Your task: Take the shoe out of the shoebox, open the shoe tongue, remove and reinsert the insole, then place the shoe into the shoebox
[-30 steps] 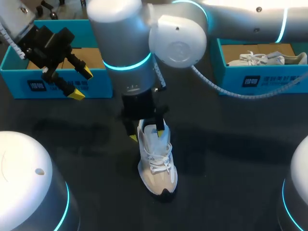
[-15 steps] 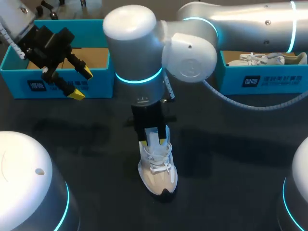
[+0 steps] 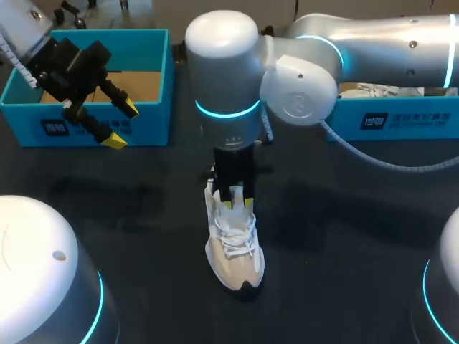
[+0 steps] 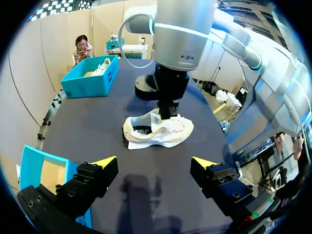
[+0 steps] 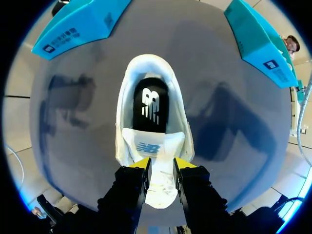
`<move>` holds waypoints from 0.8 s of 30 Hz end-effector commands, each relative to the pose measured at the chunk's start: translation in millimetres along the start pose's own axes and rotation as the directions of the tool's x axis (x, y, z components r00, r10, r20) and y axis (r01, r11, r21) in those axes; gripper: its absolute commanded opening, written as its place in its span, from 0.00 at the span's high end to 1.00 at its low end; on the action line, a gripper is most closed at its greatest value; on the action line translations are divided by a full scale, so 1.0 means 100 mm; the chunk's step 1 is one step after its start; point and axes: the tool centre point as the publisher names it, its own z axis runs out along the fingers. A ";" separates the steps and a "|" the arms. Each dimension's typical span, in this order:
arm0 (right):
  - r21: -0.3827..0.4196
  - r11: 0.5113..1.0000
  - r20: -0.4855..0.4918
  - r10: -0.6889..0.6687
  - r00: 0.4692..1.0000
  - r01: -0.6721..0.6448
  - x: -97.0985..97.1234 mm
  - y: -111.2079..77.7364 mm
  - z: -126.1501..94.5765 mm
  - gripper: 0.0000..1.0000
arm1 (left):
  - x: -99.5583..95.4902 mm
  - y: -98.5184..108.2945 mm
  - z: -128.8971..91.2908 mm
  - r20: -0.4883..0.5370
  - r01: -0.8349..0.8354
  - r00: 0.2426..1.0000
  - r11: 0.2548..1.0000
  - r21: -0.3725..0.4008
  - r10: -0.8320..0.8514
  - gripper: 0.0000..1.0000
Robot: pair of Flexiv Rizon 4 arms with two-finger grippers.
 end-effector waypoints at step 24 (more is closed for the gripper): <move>0.001 0.999 0.011 -0.045 0.999 0.045 0.10 0.09 -0.13 0.74 | 0.00 0.00 0.00 -0.001 -0.001 1.000 1.000 -0.002 0.001 0.00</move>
